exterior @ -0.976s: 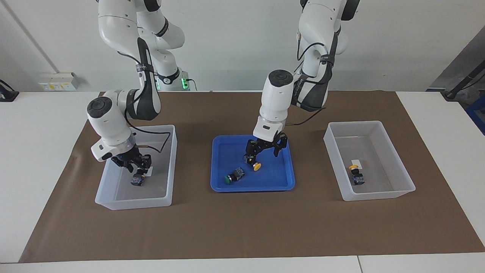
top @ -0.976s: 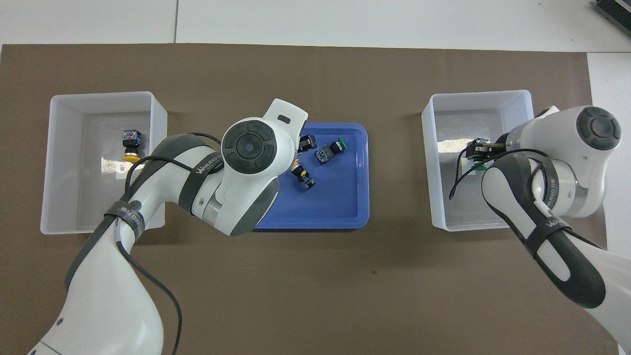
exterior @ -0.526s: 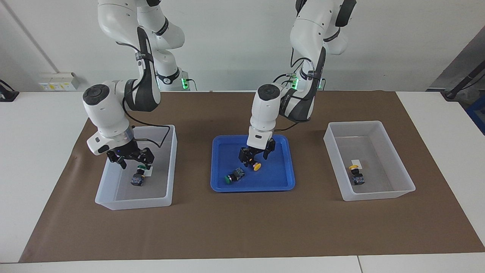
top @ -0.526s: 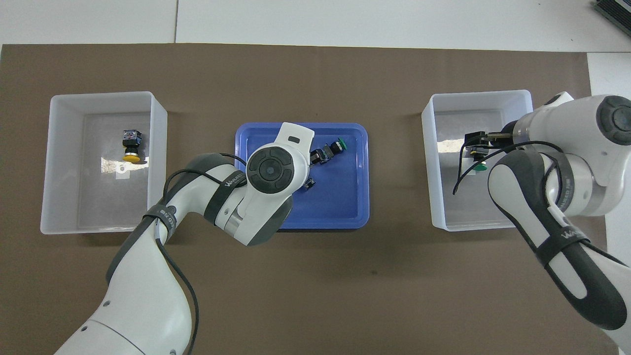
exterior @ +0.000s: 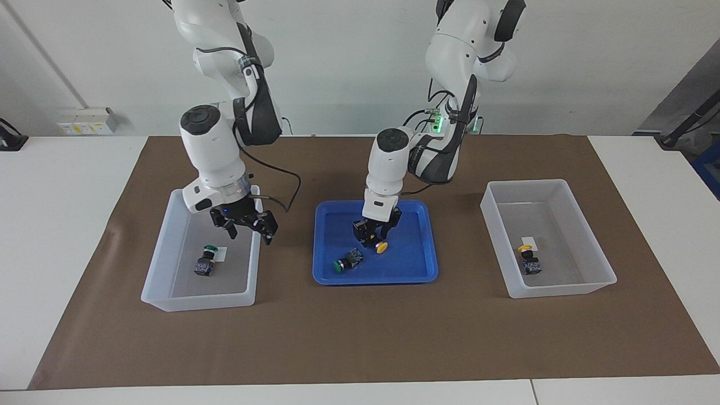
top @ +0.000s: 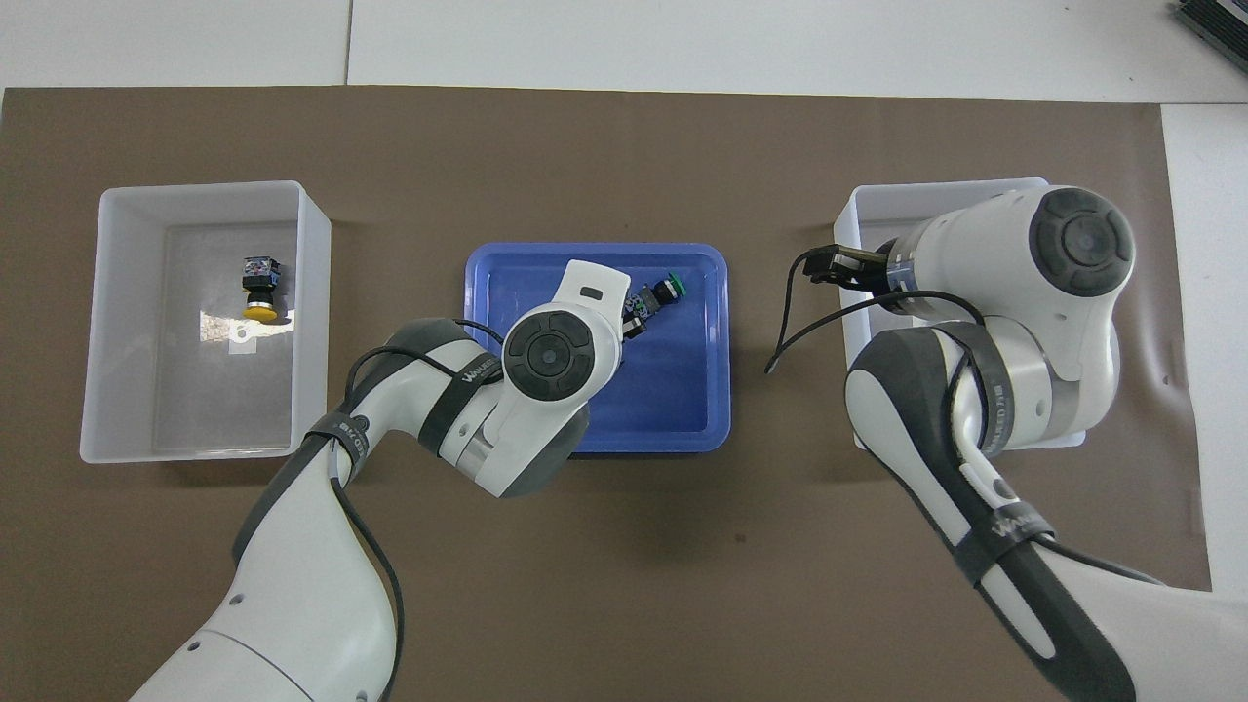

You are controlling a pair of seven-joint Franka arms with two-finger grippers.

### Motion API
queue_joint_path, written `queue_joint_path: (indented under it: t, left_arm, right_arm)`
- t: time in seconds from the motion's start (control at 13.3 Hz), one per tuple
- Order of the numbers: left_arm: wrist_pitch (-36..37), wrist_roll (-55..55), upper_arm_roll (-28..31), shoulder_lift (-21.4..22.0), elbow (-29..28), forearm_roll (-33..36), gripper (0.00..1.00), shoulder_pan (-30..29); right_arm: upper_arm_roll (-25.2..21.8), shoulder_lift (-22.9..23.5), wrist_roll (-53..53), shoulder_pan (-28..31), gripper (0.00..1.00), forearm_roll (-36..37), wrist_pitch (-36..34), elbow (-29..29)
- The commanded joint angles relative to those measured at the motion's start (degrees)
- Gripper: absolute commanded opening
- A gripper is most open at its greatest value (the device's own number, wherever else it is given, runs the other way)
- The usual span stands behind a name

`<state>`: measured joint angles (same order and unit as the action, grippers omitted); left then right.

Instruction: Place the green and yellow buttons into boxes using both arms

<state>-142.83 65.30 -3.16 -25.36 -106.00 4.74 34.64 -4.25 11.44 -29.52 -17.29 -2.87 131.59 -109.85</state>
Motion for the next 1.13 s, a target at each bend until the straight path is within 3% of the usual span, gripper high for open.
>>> queue_joint_path:
  t: [0.0, 0.23, 0.6, 0.9, 1.05]
  left_arm:
    - [4.64, 0.27, 0.87, 0.48, 2.35, 0.09, 0.0, 0.86]
    - [8.96, -1.39, 0.96, 1.62, 4.92, 2.63, 0.0, 0.51]
    - [18.01, -21.39, 1.31, 11.54, 5.1, 2.65, 0.0, -5.36]
    - [26.17, -34.25, 1.05, 13.67, 9.39, 1.25, 0.0, -10.29]
    - [28.04, -40.39, 1.22, 14.89, 9.93, -0.68, 0.0, -13.36]
  right_arm:
    - [0.12, -0.8, -4.74, -1.68, 1.0, -0.73, -0.28, -0.71]
    - [0.38, 1.11, -15.52, -7.3, 1.0, -3.37, 2.61, -0.72]
    - [0.47, 5.51, -24.97, -10.66, 1.0, -3.37, 6.04, 1.74]
    - [0.47, 16.65, -34.08, -14.24, 1.0, -4.07, 5.35, 15.77]
    - [0.56, 19.49, -36.74, -14.52, 1.0, -3.46, 5.43, 18.7]
